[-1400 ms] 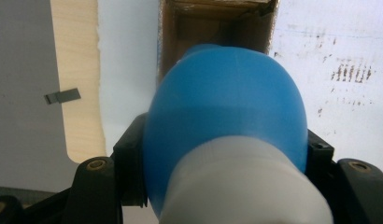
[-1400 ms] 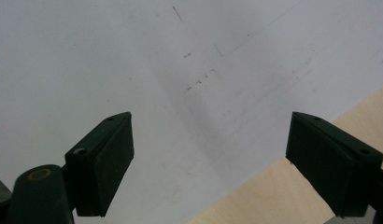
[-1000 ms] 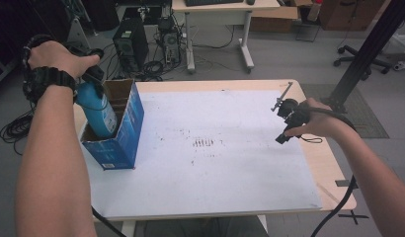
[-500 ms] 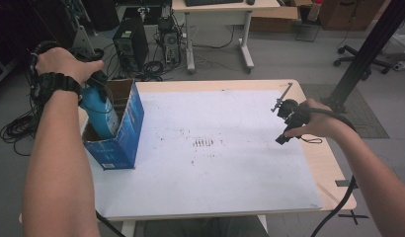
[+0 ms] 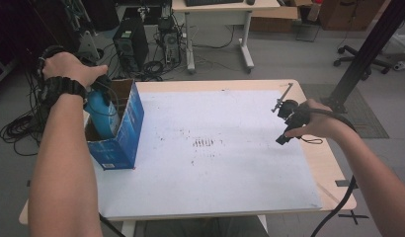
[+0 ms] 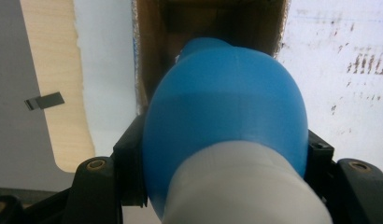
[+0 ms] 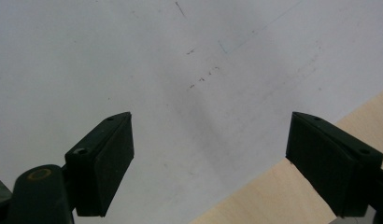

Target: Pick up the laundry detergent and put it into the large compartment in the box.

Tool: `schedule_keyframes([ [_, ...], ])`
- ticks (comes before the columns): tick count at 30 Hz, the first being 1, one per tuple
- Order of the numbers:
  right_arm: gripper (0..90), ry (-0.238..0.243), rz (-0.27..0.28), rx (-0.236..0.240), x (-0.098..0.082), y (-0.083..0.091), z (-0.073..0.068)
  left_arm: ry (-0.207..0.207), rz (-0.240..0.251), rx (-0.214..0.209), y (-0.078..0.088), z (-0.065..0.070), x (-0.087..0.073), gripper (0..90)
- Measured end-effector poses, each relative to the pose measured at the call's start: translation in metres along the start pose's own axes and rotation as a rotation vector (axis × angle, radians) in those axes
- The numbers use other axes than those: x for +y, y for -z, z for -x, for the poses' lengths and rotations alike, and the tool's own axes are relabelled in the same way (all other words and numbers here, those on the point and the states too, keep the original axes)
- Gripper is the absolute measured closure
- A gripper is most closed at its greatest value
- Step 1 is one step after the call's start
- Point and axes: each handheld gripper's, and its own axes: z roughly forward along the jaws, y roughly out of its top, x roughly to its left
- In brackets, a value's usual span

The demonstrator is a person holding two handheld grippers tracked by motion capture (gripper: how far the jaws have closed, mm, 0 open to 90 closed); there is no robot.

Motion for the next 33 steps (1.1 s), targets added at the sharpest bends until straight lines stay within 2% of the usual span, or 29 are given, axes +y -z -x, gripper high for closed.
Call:
schedule_keyframes([
  [33,15.2,-0.002,-0.002,0.005,-0.001,-0.003,0.000,-0.011,-0.036,0.008,-0.028,-0.001,0.003,37.3],
])
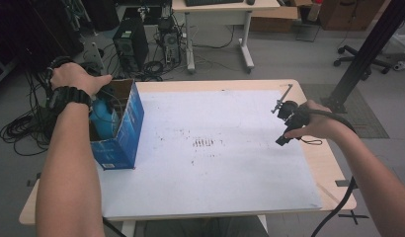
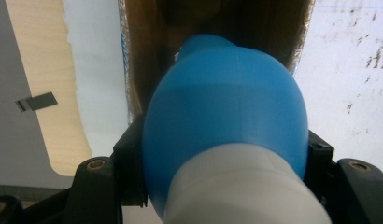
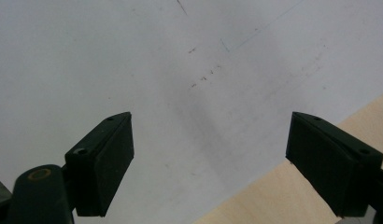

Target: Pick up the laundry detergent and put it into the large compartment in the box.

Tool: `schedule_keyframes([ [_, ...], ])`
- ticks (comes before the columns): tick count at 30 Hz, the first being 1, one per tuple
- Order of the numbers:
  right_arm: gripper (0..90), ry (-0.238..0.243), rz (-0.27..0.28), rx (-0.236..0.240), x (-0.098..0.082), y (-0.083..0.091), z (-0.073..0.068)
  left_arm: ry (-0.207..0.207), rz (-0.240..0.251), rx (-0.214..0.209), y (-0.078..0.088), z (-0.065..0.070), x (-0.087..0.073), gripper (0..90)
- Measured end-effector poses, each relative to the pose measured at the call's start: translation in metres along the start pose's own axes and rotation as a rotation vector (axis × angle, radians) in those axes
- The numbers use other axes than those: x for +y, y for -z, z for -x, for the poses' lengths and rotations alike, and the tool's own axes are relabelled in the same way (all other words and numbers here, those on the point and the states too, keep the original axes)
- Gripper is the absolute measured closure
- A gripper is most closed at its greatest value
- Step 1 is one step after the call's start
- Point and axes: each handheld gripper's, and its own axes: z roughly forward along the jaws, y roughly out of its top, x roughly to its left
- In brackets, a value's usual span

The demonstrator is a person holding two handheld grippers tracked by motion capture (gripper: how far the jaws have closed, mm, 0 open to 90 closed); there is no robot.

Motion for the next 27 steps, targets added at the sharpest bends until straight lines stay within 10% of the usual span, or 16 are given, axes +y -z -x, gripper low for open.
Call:
schedule_keyframes([
  [27,15.2,-0.001,-0.003,-0.009,0.000,0.002,0.000,-0.021,-0.025,0.002,-0.024,0.000,0.004,37.3],
])
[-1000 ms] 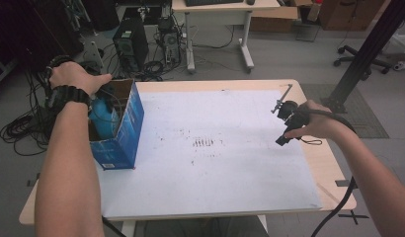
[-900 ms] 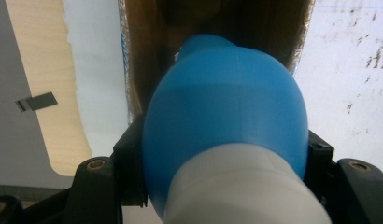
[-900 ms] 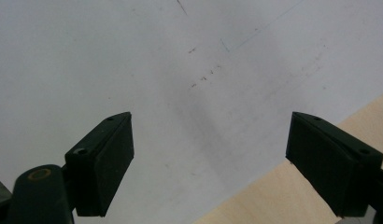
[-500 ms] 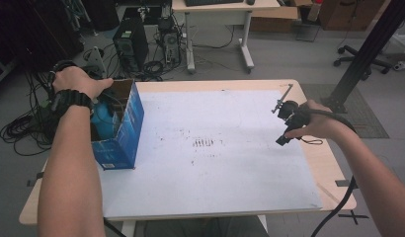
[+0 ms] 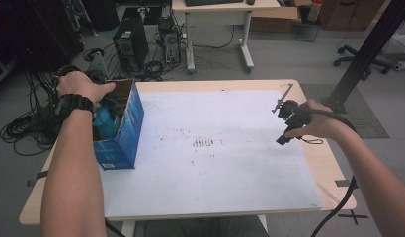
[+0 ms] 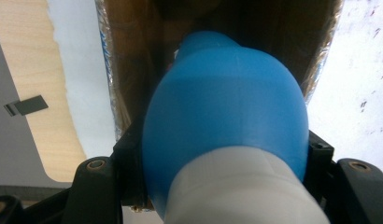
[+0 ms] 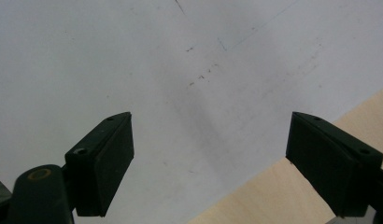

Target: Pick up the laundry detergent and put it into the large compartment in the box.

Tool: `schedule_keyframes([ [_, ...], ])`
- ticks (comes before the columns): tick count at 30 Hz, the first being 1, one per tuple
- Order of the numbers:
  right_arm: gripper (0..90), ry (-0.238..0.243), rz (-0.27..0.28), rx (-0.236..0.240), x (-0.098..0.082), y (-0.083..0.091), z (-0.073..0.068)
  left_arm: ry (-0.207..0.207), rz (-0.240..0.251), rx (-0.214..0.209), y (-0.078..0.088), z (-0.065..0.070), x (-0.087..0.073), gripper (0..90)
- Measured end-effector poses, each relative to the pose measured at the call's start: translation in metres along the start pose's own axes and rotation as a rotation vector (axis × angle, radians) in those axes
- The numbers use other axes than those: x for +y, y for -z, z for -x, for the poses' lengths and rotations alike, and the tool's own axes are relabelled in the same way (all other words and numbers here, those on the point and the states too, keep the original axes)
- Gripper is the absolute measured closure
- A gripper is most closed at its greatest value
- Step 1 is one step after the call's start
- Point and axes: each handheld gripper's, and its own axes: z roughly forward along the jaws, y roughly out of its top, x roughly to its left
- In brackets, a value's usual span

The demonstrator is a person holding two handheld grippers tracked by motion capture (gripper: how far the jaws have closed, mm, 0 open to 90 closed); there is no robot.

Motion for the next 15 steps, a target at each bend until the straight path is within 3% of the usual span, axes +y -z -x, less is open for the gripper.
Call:
schedule_keyframes([
  [15,15.2,0.004,0.000,-0.001,-0.001,0.001,0.000,-0.006,-0.018,0.013,-0.011,0.000,0.002,37.3],
])
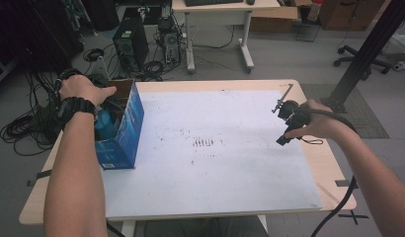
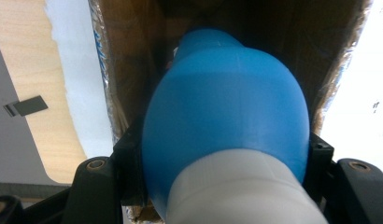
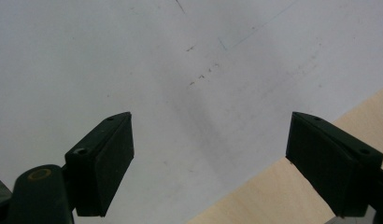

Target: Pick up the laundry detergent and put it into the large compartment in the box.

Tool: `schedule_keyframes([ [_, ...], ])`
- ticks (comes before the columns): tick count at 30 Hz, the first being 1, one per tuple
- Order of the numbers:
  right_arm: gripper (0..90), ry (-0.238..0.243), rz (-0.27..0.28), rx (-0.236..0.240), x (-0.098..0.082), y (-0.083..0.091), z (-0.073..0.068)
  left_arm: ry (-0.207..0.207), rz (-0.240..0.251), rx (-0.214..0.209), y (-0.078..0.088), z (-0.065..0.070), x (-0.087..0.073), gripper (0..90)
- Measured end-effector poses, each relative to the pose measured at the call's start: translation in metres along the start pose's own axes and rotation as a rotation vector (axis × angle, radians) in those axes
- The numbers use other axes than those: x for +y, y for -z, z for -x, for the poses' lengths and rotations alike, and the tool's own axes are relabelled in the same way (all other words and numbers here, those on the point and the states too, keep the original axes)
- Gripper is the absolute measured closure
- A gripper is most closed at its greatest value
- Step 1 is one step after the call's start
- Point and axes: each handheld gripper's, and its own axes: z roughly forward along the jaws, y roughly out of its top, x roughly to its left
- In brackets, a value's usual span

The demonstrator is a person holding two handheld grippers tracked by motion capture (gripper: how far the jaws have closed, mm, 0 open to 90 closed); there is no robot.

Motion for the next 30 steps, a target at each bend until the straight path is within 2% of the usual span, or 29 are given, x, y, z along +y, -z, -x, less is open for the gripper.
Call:
schedule_keyframes([
  [30,15.2,0.006,-0.004,-0.005,0.001,0.002,-0.003,-0.010,0.012,0.009,-0.015,-0.002,0.002,37.3],
])
